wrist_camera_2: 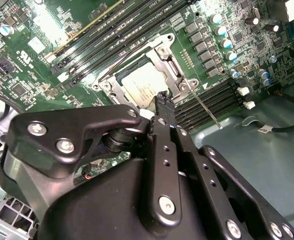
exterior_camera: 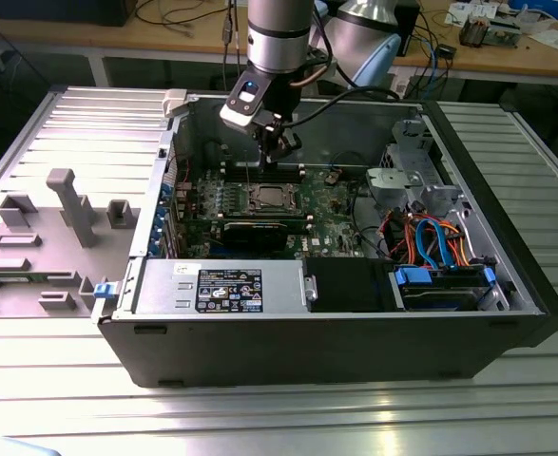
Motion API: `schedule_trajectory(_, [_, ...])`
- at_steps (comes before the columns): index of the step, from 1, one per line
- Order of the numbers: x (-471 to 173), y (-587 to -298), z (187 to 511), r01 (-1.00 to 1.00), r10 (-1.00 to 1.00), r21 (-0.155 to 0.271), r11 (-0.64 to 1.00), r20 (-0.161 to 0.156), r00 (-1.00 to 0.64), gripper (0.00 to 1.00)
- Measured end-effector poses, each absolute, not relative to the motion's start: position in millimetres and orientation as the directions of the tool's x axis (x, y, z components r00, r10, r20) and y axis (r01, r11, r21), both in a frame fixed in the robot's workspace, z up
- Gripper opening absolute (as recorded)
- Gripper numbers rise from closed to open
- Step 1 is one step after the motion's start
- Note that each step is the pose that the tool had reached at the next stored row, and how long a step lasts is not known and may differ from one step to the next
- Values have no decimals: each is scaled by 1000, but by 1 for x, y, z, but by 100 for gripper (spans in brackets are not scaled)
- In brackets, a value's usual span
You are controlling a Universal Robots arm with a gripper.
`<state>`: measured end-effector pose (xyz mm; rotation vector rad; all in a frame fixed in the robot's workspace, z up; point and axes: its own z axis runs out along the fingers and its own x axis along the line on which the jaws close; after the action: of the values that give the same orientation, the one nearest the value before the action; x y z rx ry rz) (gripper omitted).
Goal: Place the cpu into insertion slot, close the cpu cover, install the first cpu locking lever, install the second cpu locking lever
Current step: 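Install the first cpu locking lever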
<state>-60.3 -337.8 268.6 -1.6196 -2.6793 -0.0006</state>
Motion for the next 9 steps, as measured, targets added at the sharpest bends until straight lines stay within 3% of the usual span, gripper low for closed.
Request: schedule_trajectory(9, [-61,-338,269,882,882,-5,470,9,-470,11])
